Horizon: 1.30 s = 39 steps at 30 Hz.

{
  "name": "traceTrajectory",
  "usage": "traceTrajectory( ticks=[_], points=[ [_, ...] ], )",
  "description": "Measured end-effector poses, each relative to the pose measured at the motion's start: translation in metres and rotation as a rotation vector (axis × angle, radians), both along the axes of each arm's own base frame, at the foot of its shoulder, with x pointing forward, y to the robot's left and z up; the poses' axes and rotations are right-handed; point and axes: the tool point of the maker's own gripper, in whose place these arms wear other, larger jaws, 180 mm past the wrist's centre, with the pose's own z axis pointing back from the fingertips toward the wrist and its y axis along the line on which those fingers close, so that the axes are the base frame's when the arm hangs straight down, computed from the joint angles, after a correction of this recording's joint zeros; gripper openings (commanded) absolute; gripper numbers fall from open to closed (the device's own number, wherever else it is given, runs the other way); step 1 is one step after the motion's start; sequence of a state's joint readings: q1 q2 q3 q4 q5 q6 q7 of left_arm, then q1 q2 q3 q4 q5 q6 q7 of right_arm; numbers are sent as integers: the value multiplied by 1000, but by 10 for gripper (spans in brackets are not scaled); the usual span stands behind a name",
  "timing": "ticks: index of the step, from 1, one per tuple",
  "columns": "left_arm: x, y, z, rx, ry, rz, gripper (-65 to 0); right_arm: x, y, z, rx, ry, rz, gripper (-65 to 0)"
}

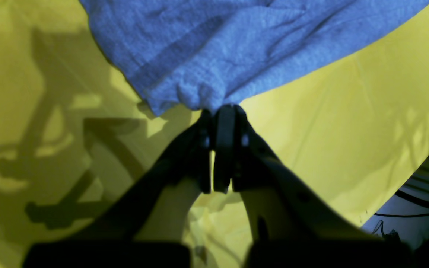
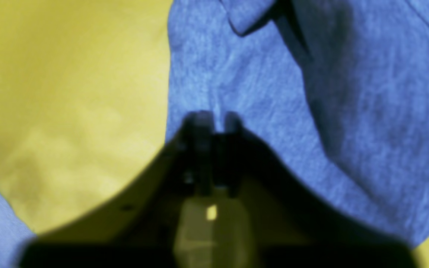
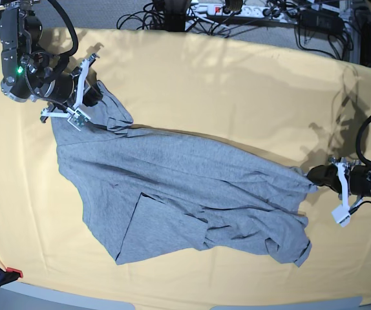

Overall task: Layout the t-shirt on the table in an organized manner, then fold the t-shirt properly
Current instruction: 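Pull the shirt edge away from the left gripper with the right gripper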

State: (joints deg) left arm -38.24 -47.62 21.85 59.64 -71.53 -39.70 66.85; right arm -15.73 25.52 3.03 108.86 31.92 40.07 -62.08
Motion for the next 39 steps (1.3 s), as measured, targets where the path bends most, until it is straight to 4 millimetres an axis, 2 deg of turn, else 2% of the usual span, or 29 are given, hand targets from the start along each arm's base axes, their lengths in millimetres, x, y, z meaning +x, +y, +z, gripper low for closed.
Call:
traceTrajectory(
  ticks=[4,8,12,15,16,20,23,28,35,39],
  points=[
    [0,0,0,0,-1,-1,-650,0,0,0,0,-2,1,-650],
    [0,0,0,0,0,0,-650,2,-5,11,-63,-28,23,-650],
    [-2,-6,4,-44,11,-6,-650,9,-15,42,-124,-111,29,-650],
    [-20,-19,8,-118,100,-56,-650,7,-10,58,-98,-124,45,-650],
    [-27,-15,3,-86,138,-76,-650,2,-7,60,-78,-107,63,-650],
    [-29,-12,0,-61,148,-79,-650,-16,-11,62,-84,-8,123,-650],
    [-30,-5,3,-55,145,-67,-650,-21,-8,66,-50,4,152,-650],
    [-33,14,7,-20,147,-40,-650,-45,-10,53,-49,83,159,-650],
    [-35,14,6,-22,150,-38,-650,-59,-9,49,-49,114,169,-650],
    [-50,12,-10,-21,200,-41,-650,-71,-5,47,-38,137,182,-650]
  ],
)
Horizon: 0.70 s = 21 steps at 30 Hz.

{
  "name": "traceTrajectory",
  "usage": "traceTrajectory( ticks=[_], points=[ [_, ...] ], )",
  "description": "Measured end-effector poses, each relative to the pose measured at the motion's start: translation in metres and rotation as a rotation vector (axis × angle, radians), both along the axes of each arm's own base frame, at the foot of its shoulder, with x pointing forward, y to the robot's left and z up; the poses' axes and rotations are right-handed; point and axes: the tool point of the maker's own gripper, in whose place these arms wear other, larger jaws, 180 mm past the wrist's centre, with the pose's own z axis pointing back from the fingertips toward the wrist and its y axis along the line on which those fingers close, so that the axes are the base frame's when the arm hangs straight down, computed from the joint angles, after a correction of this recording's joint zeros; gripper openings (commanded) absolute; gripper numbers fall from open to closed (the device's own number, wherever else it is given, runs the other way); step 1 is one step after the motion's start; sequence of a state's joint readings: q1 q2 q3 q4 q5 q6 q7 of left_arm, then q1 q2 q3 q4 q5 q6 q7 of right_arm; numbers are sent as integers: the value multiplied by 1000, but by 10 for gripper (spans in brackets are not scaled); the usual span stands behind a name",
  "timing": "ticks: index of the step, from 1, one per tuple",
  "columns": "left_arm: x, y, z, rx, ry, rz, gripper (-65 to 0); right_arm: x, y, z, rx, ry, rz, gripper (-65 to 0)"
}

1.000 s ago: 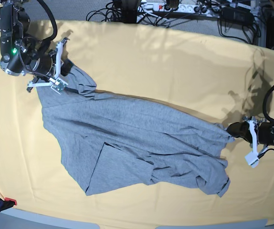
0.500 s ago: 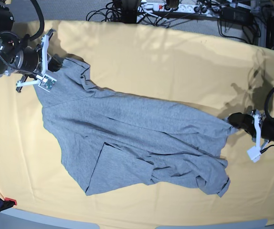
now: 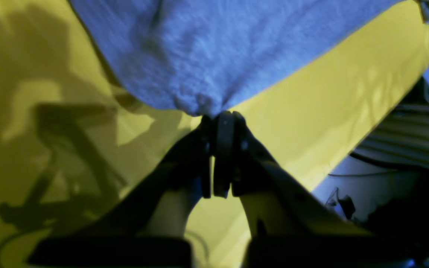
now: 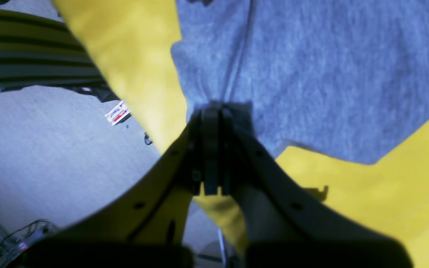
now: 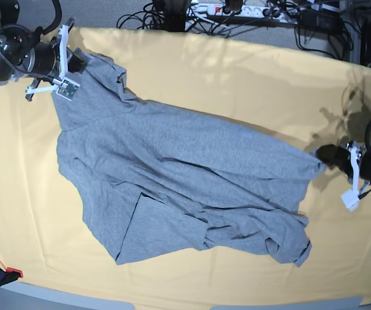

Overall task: Layout the t-shirt on the table in an organized manner, then fold the t-shirt properly
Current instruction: 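Pull the shirt edge away from the left gripper with the right gripper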

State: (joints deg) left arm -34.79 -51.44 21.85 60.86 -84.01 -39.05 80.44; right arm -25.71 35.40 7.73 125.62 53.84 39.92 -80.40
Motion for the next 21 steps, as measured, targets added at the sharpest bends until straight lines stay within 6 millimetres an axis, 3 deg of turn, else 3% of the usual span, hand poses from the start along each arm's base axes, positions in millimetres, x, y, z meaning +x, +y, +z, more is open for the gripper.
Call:
traceTrajectory(
  ticks=[4,9,21],
  points=[
    [-21,-13,-17,-5,44,-49,-650,-5,5,0,27,17,5,-650],
    [-31,-20,-20,-6,46,-85,-650,-9,0,0,13,28,14,-650],
    [-35,14,-9,66,55,-29,-650,-17,-19,-1,-62,59,48,-650]
  ],
)
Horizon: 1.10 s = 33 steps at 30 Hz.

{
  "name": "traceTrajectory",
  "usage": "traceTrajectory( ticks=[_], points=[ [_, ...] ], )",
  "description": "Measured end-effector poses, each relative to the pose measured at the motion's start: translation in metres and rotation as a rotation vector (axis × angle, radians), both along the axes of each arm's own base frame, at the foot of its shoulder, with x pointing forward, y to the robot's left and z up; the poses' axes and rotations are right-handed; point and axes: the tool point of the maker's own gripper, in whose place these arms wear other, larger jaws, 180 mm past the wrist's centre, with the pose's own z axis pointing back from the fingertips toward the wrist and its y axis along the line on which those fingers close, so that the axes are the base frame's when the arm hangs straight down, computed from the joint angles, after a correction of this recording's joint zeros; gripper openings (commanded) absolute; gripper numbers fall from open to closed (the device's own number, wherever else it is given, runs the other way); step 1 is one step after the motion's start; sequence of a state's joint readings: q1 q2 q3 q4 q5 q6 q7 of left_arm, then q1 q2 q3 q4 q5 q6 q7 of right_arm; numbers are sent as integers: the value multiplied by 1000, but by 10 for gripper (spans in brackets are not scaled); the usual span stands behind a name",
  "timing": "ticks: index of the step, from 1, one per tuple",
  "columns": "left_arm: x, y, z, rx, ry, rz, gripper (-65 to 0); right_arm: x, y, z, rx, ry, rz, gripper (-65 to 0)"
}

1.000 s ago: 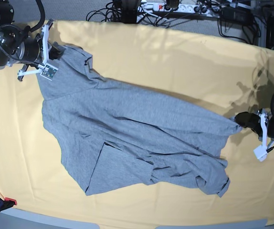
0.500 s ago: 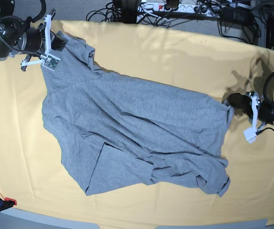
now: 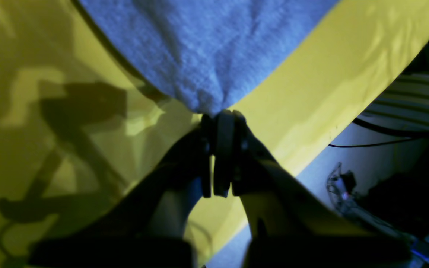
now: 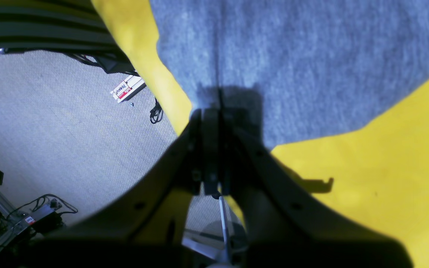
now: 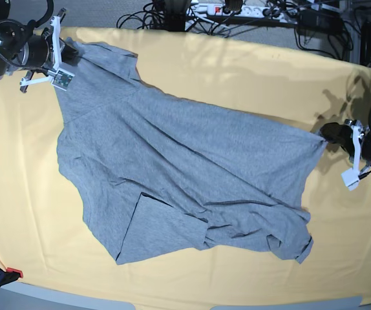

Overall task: Layout the t-shirt on the table in an organized manner, then fold the t-shirt properly
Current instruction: 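Pull the shirt edge away from the left gripper with the right gripper, then stretch the shirt flat with both grippers and release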

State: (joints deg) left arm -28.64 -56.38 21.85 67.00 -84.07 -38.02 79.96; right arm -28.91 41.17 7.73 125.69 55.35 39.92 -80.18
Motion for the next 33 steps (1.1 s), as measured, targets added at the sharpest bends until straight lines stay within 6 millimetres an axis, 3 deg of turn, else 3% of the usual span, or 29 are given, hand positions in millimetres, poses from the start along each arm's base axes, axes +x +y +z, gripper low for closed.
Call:
traceTrajectory(
  ticks=[7,10,16,20,27,33],
  points=[
    [-4,14,6,38,1,11,-650,-14,3,0,30,48,16,-650],
    [-7,10,5,40,12,9,-650,-12,1,1,24,45,20,-650],
    [-32,-6,-9,37,61,-63,-650,-13,4,2,41,52,23,-650],
    [-33,1,-4,57,54,-62,-650,-21,12,4,91,82,26,-650],
    [-37,15,0,86,51,-67,-650,-22,10,3,80,85,29,-650],
    [-67,23,-19,102,143,-64,-650,-22,6,4,67,86,38,-650]
  ],
)
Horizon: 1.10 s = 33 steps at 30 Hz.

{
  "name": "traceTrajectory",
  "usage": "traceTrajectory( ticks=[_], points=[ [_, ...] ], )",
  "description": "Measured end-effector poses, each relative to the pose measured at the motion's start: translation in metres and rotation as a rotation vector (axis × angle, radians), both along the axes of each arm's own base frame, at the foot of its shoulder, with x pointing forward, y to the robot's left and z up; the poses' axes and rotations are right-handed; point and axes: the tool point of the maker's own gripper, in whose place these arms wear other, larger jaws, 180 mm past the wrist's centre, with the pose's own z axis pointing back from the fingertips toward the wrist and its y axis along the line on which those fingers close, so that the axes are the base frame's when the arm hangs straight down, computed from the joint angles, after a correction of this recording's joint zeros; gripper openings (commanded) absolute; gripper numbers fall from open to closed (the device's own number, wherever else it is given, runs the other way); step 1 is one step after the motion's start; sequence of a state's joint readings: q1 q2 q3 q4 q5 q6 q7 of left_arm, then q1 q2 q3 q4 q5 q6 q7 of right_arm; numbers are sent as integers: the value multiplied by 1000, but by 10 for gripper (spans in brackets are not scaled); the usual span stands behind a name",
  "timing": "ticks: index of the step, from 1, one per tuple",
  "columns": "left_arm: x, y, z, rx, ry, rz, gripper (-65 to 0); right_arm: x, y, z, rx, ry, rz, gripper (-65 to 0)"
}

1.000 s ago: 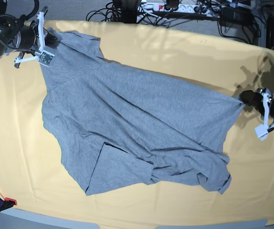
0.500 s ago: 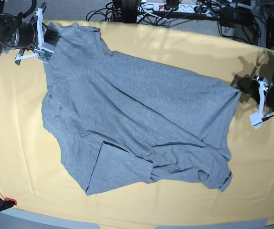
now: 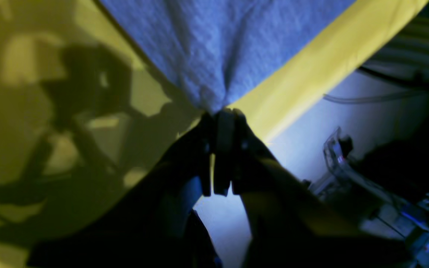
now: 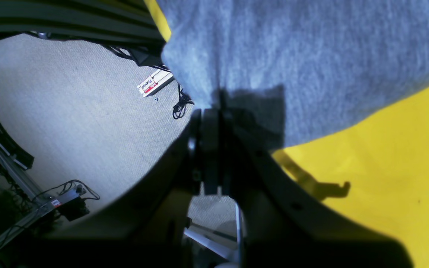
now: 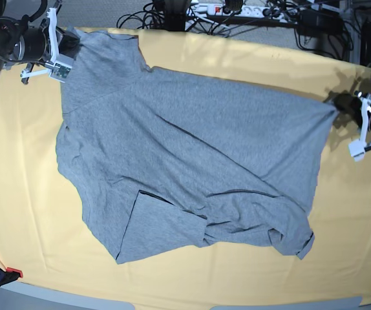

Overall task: Layout the t-shirt on the table in an organized manner, then fold the t-shirt properly
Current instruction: 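Stretch the shirt flat with both grippers and release, then grasp the shirt hem corner with the right gripper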

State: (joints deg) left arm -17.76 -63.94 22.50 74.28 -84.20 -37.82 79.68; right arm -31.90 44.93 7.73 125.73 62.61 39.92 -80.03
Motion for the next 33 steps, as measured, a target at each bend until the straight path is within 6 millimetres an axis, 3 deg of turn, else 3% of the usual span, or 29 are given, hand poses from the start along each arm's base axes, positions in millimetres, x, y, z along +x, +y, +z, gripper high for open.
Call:
traceTrajectory(
  ticks=[5,12,13,16,18,24,27,31,33],
  points=[
    [-22,-1,-14,-10,55,-26,-650,-3,5,4,37,17,7,-650],
    [-20,-1,-12,-9,48,-26,-650,-2,5,4,34,16,7,-650],
    [-20,-1,-13,-9,49,-26,-583,-2,5,4,34,16,7,-589],
    [-21,0,-13,-6,51,-30,-349,-3,5,3,33,17,7,-311],
    [-21,0,-12,-6,50,-30,-240,-2,4,3,31,17,8,-206],
    [-17,9,-5,19,36,-26,-213,16,16,23,35,-94,66,-200],
    [1,15,10,34,-19,-20,-213,31,17,38,35,-175,72,-200],
    [26,28,40,69,-112,-6,-213,69,-14,52,-98,-325,8,-200],
    [35,37,55,95,-152,3,-213,96,-11,71,-44,-457,-65,-200]
  ],
)
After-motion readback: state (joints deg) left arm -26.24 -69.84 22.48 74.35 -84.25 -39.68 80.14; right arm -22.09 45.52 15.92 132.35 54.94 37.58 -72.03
